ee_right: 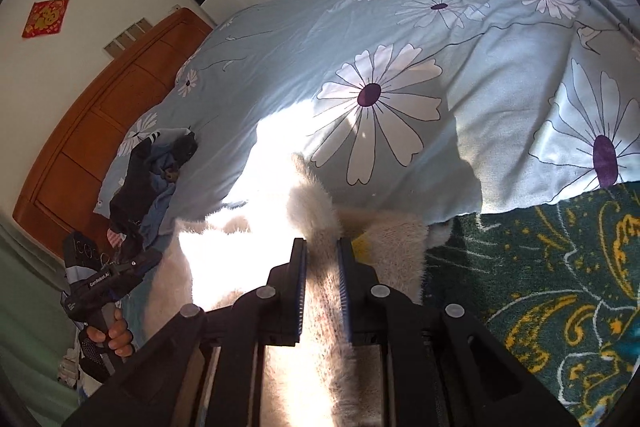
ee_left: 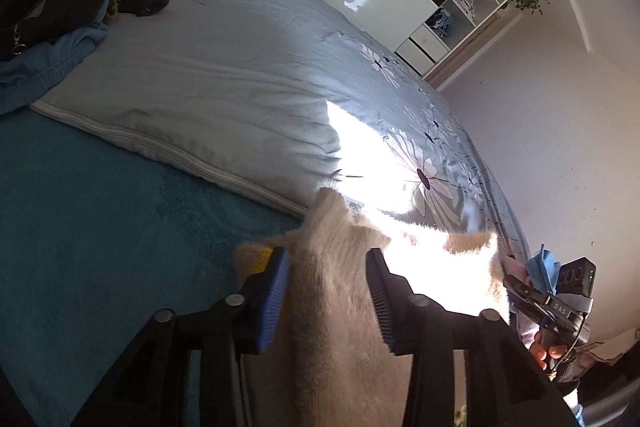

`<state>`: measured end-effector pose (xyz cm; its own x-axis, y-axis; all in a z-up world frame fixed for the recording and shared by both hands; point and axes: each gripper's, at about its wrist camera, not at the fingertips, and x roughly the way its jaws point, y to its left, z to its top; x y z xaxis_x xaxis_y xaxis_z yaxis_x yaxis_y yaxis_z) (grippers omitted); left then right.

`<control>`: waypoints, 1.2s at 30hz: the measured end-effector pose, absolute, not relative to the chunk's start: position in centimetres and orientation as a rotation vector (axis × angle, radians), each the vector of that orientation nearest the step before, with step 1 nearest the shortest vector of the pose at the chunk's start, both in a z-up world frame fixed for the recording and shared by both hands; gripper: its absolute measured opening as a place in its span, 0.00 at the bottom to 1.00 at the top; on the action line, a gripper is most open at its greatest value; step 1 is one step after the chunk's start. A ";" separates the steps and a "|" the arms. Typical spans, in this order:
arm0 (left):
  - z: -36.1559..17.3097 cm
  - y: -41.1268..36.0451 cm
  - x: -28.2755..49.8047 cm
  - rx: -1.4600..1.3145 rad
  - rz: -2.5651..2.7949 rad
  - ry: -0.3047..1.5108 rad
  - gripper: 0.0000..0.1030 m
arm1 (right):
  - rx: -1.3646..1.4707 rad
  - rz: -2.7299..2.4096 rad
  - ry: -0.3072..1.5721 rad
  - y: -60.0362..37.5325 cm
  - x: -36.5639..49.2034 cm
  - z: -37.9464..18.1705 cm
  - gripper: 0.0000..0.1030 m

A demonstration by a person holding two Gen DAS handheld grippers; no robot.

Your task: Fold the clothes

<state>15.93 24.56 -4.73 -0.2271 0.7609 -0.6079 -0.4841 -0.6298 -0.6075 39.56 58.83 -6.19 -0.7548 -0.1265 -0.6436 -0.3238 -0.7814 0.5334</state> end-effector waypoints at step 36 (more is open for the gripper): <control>-11.1 30.5 18.5 -1.292 1.857 -0.117 0.89 | -1.129 2.684 1.194 56.9 41.0 -13.2 0.81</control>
